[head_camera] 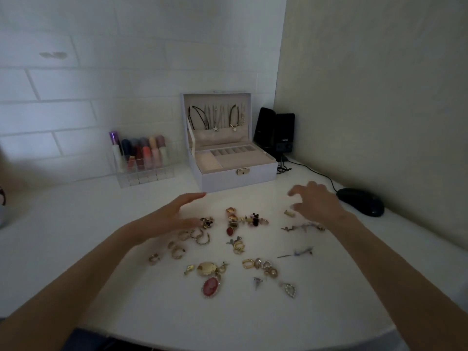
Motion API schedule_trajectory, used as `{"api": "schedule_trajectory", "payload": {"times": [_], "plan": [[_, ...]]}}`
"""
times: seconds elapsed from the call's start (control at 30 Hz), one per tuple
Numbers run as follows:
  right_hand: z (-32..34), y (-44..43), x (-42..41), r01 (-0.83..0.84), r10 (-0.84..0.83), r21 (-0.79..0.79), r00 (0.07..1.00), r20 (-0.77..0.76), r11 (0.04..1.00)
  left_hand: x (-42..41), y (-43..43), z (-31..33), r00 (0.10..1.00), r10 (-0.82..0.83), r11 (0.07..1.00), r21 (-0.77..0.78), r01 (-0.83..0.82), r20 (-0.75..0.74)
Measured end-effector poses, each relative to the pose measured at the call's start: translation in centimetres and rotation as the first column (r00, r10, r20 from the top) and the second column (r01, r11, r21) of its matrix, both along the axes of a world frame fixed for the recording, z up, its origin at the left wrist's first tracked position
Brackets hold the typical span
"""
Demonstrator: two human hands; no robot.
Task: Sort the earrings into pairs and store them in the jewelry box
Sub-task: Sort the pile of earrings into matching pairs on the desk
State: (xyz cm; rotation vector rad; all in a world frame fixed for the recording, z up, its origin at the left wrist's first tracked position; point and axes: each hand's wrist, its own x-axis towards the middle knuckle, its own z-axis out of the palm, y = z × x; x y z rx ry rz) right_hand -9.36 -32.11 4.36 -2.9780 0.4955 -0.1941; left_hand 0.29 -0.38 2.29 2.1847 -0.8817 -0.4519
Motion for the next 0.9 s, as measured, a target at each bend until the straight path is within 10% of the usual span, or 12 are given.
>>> {"api": "schedule_trajectory", "payload": {"times": [0.17, 0.37, 0.9], "plan": [[0.5, -2.5, -2.0, 0.108, -0.104, -0.003, 0.944, -0.312, 0.994, 0.6, 3.7, 0.5, 0.999, -0.010, 0.931, 0.365, -0.006, 0.040], [-0.9, -2.4, -1.7, 0.166, -0.077, 0.345, 0.963, -0.257, 0.924, -0.9, 3.6, 2.7, 0.999, 0.003, 0.713, 0.701, 0.020, -0.032], [-2.8, 4.1, 1.7, -0.331, 0.373, 0.372, 0.927, -0.044, 0.867, -1.2, -4.3, 1.0, 0.988, -0.103, 0.934, 0.353, 0.056, 0.114]]}}
